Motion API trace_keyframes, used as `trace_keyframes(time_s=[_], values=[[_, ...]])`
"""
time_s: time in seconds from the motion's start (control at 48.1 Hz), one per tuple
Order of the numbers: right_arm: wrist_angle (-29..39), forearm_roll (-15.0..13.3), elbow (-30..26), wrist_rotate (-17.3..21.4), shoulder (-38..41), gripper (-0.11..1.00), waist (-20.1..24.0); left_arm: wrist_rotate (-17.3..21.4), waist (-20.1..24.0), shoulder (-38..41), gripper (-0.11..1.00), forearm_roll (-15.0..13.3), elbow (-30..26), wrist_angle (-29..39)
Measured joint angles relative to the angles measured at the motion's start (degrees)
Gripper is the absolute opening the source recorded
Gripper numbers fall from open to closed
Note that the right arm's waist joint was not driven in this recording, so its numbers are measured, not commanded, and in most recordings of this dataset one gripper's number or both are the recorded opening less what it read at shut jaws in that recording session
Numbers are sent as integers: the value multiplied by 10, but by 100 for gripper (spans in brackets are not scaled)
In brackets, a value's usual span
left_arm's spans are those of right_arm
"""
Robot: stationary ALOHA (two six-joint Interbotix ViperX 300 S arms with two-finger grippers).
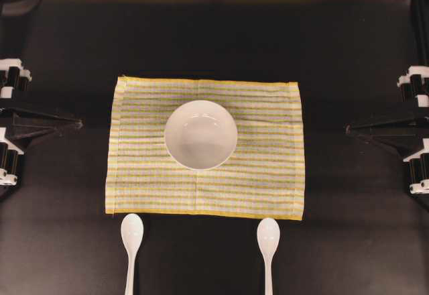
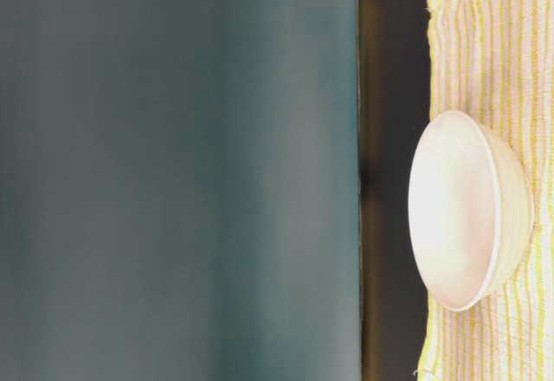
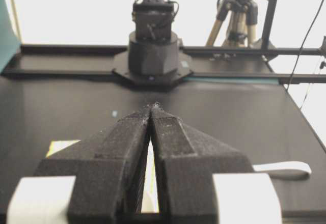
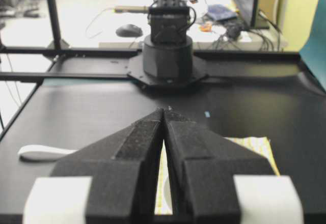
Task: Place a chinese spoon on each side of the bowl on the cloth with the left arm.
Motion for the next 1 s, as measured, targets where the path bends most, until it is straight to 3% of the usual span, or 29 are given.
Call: trace_keyframes(time_s=[0.062,0.187,0.353,0.541,0.707,0.811,0.998], values=[[0,0,1,0,0,9,0,-15,-6,7,1,6,-3,-2],[0,0,8,-1,0,0,0,-118,-48,57,0,19,-23,-7],[7,0,9,0,0,0,0,-237,-49,149,0,21,-54,-26],[29,9,9,0,-1,0,0,-316,-62,263,0,21,-117,-56],[33,11,10,0,-1,0,0,-349,-82,385,2,21,-209,-55],[33,12,9,0,-1,0,0,-358,-99,455,14,21,-268,-39],[33,11,10,0,-3,0,0,-372,-116,565,63,21,-383,56]])
